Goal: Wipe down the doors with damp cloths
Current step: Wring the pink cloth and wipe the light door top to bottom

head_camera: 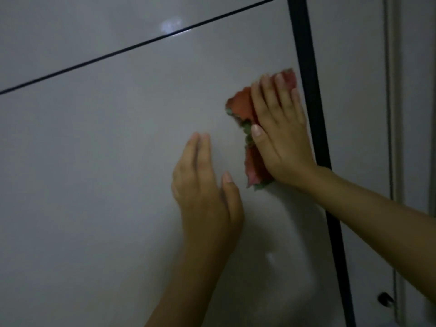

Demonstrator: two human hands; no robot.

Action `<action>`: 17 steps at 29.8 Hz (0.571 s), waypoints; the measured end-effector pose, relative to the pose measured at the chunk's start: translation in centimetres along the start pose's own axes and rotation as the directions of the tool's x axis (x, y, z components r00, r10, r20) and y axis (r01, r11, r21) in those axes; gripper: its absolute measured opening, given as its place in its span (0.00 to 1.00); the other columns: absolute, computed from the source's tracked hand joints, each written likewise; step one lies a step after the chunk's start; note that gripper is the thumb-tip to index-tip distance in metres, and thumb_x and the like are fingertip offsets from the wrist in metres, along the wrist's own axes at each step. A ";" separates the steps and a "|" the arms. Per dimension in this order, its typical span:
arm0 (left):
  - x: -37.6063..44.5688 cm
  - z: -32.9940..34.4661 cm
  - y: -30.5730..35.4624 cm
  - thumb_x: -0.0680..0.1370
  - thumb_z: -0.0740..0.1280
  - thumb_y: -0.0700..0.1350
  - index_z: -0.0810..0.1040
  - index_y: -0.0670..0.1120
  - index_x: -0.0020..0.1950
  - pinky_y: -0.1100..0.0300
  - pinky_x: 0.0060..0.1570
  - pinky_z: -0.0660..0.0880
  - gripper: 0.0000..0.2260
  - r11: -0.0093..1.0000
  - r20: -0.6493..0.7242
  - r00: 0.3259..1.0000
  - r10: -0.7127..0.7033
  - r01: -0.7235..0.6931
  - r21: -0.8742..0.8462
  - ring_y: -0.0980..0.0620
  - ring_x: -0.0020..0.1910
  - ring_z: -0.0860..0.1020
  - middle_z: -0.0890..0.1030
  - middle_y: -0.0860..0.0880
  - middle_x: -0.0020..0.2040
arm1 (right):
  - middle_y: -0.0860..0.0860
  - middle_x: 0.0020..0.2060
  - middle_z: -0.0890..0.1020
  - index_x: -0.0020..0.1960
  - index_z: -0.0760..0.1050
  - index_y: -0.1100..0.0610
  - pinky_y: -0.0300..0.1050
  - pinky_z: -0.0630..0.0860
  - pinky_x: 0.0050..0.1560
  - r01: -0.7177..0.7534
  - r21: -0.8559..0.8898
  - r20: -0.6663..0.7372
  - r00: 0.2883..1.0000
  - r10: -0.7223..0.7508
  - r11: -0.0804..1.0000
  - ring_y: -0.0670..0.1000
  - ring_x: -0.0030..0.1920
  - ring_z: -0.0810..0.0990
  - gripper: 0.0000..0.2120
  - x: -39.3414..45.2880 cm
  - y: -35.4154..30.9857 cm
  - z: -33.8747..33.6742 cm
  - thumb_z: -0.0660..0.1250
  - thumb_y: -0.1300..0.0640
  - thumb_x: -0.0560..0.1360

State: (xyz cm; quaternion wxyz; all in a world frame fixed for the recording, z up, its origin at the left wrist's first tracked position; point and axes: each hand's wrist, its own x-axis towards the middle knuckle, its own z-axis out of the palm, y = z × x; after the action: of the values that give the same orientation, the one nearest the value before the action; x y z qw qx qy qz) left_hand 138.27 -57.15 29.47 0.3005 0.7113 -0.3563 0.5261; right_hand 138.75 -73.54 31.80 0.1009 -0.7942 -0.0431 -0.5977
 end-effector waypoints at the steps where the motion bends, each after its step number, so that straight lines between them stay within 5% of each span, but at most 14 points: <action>1: 0.5 0.7 1.0 0.76 0.56 0.41 0.64 0.34 0.71 0.57 0.71 0.55 0.24 0.998 0.013 0.999 0.051 -0.051 -0.041 0.46 0.70 0.62 0.67 0.36 0.70 | 0.57 0.76 0.55 0.76 0.47 0.61 0.48 0.43 0.76 0.015 0.129 0.028 0.999 -0.018 0.992 0.54 0.76 0.50 0.27 -0.1 0.7 -1.0 0.49 0.55 0.80; 4: 2.2 3.7 3.8 0.77 0.56 0.36 0.63 0.32 0.71 0.58 0.73 0.56 0.22 0.975 0.086 0.980 0.180 -0.167 -0.145 0.43 0.71 0.63 0.65 0.35 0.72 | 0.50 0.73 0.63 0.74 0.41 0.50 0.34 0.55 0.71 -0.093 0.529 0.112 0.993 0.039 0.844 0.42 0.74 0.58 0.33 -0.2 2.6 -4.1 0.54 0.66 0.77; 6: 3.8 5.4 5.7 0.79 0.57 0.35 0.57 0.34 0.74 0.60 0.74 0.48 0.24 0.978 0.216 0.962 0.164 -0.131 -0.161 0.43 0.75 0.56 0.58 0.38 0.76 | 0.46 0.69 0.70 0.75 0.44 0.48 0.29 0.66 0.62 -0.146 0.564 0.076 0.989 0.125 0.813 0.40 0.69 0.67 0.35 -0.1 3.4 -5.6 0.54 0.68 0.76; 9: 4.7 8.4 6.3 0.80 0.54 0.44 0.48 0.36 0.77 0.51 0.75 0.42 0.28 0.971 0.235 0.964 0.122 -0.165 0.174 0.40 0.77 0.46 0.47 0.37 0.77 | 0.44 0.66 0.71 0.75 0.57 0.56 0.37 0.69 0.65 -0.167 0.547 -0.051 0.971 0.232 0.821 0.43 0.67 0.71 0.29 -0.9 5.0 -6.2 0.55 0.69 0.75; 12: 4.9 10.0 6.6 0.79 0.51 0.49 0.50 0.35 0.77 0.42 0.74 0.42 0.30 0.924 0.191 0.980 0.052 -0.120 0.364 0.31 0.75 0.47 0.49 0.30 0.75 | 0.54 0.68 0.71 0.72 0.63 0.63 0.55 0.66 0.70 -0.260 0.322 -0.187 0.925 0.330 0.910 0.54 0.69 0.69 0.26 -3.2 7.4 -5.9 0.57 0.67 0.74; 17: 5.4 12.0 6.7 0.82 0.51 0.54 0.51 0.35 0.77 0.41 0.74 0.45 0.30 0.848 0.164 0.974 0.157 -0.219 0.483 0.32 0.74 0.51 0.52 0.32 0.75 | 0.60 0.74 0.60 0.75 0.59 0.62 0.55 0.53 0.73 -0.513 -0.014 -0.240 0.835 0.495 0.858 0.59 0.73 0.57 0.29 -5.9 11.7 -6.0 0.59 0.64 0.74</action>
State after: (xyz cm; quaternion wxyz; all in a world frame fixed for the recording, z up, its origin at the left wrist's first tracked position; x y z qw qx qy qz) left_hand 140.23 -71.63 31.78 0.0322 0.7562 -0.2937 0.5839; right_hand 133.62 -85.94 26.44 0.2281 -0.7068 0.2026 -0.6383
